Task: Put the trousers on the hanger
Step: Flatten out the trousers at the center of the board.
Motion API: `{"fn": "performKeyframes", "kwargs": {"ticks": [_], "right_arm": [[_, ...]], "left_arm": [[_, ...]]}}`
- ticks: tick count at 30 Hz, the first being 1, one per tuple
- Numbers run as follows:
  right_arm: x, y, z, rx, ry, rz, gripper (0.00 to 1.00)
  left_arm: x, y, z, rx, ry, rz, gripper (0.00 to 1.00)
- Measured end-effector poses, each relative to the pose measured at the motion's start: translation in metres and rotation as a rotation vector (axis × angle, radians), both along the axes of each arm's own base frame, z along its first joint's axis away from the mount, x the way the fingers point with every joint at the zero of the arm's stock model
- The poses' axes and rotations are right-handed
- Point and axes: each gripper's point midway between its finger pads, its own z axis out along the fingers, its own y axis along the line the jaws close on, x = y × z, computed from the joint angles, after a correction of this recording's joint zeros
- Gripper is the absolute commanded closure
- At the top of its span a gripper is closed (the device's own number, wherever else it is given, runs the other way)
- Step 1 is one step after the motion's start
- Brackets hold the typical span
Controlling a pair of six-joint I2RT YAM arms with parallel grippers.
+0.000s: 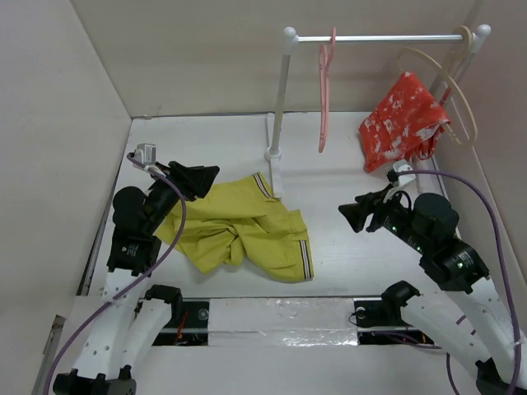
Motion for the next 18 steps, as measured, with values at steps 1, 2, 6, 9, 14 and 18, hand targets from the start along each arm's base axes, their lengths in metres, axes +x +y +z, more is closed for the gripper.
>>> {"fn": "performKeyframes", "kwargs": {"ticks": [1, 2, 6, 9, 14, 18], "right_arm": [[0.0, 0.004, -0.008, -0.007, 0.019, 0.014, 0.51], [-0.001, 0.008, -0.014, -0.011, 0.037, 0.029, 0.71], [-0.004, 0.024, -0.026, -0.017, 0.08, 0.086, 1.0], [-0.005, 0.037, -0.036, -0.03, 0.103, 0.127, 0.95], [-0.001, 0.056, -0.068, -0.048, 0.176, 0.155, 0.36], [0.006, 0.064, -0.116, -0.08, 0.285, 0.139, 0.2]], "left_arm": [[0.0, 0.0, -0.003, 0.003, 0.009, 0.0, 0.43], [0.001, 0.0, -0.004, 0.006, 0.014, 0.0, 0.45], [0.002, -0.001, -0.014, 0.022, 0.047, -0.003, 0.68], [0.003, -0.002, -0.023, 0.039, 0.076, -0.01, 0.87], [0.008, -0.012, -0.033, 0.047, 0.109, -0.078, 1.0], [0.034, -0.037, -0.047, 0.058, 0.172, -0.133, 1.0]]}}
